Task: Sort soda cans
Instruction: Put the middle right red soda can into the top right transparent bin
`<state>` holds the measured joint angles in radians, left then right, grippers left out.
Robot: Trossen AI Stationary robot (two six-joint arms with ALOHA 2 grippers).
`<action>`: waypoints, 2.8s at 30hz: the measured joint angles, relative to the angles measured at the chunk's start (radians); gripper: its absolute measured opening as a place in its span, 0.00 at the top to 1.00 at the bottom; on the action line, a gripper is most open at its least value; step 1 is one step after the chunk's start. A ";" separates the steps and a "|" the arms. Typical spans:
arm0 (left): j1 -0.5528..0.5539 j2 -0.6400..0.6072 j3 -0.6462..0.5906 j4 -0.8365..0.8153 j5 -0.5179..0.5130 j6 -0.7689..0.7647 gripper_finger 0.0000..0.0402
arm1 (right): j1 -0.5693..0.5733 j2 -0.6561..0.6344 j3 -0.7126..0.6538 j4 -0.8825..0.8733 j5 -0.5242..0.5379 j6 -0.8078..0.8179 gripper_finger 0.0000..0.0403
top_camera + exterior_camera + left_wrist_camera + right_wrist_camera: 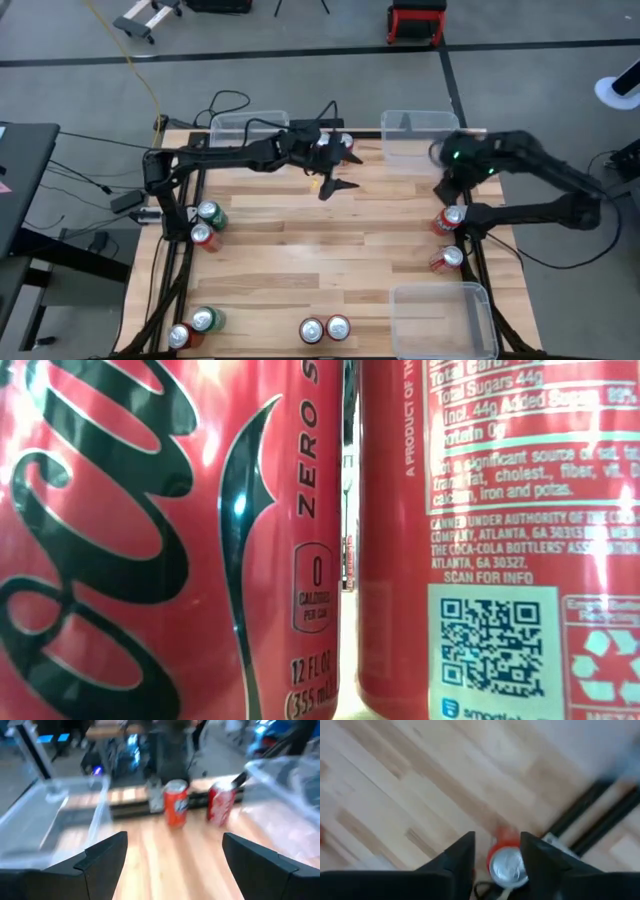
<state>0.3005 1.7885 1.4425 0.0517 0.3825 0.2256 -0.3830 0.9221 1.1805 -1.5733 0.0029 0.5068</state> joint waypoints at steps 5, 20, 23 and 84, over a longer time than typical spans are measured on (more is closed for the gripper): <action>0.003 0.000 0.000 -0.074 -0.012 0.027 0.20 | 0.054 -0.062 -0.181 -0.001 -0.005 0.145 0.85; 0.002 0.000 0.000 -0.087 -0.009 0.044 0.20 | 0.205 -0.176 -0.334 0.003 -0.032 0.376 0.99; 0.002 0.000 0.000 -0.091 -0.009 0.044 0.20 | 0.218 -0.163 -0.372 0.004 -0.032 0.387 0.99; 0.053 -0.171 -0.268 -0.161 0.028 0.135 0.20 | 0.178 0.330 -0.026 0.814 -0.095 -0.328 0.75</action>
<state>0.3534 1.6180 1.1747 -0.1094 0.4100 0.3610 -0.2047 1.2520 1.1545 -0.7597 -0.0926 0.1788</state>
